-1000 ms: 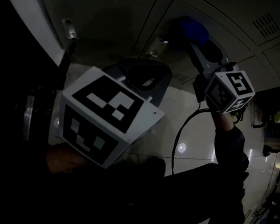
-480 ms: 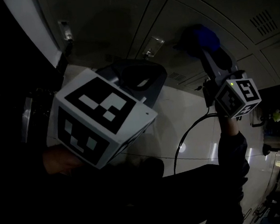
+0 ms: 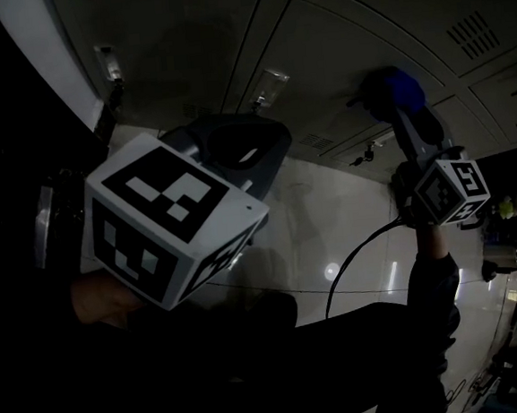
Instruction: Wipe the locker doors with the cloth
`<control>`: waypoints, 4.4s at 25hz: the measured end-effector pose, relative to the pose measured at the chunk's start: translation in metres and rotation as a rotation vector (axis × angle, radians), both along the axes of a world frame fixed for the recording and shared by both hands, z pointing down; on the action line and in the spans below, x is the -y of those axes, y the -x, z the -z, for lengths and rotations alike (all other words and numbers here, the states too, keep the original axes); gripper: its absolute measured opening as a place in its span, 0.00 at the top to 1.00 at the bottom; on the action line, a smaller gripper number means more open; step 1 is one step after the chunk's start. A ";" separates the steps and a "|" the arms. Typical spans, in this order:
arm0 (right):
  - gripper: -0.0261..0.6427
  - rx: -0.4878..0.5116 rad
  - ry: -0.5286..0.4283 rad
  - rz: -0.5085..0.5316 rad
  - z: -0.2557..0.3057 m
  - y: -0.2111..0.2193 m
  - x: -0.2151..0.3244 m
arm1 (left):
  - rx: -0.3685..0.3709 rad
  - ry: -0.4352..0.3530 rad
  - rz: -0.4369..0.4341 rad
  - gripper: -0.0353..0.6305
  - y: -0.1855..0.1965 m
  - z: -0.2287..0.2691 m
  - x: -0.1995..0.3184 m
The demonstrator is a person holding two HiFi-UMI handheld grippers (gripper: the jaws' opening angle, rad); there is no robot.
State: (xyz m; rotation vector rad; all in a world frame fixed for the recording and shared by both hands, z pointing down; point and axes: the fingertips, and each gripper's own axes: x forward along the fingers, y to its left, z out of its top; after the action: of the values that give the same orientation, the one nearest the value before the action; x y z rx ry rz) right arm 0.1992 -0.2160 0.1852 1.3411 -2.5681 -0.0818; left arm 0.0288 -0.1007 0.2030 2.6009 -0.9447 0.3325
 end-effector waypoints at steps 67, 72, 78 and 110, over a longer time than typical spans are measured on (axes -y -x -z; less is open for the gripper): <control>0.75 0.021 0.037 0.021 -0.054 0.040 -0.001 | -0.003 -0.003 0.015 0.98 0.009 -0.006 0.004; 0.75 0.013 0.039 -0.062 -0.055 -0.004 -0.003 | 0.000 -0.004 0.012 0.98 0.008 -0.008 0.004; 0.75 0.025 0.049 -0.149 -0.057 -0.041 -0.007 | 0.006 0.002 0.009 0.98 0.008 -0.010 0.001; 0.77 0.050 0.040 0.208 -0.091 0.176 -0.008 | -0.009 -0.004 0.006 0.98 0.006 -0.007 0.005</control>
State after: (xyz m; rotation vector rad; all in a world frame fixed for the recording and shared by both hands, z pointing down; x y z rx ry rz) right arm 0.0230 -0.2082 0.2765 1.0719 -2.7282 -0.0329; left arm 0.0226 -0.1057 0.2098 2.6004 -0.9509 0.3172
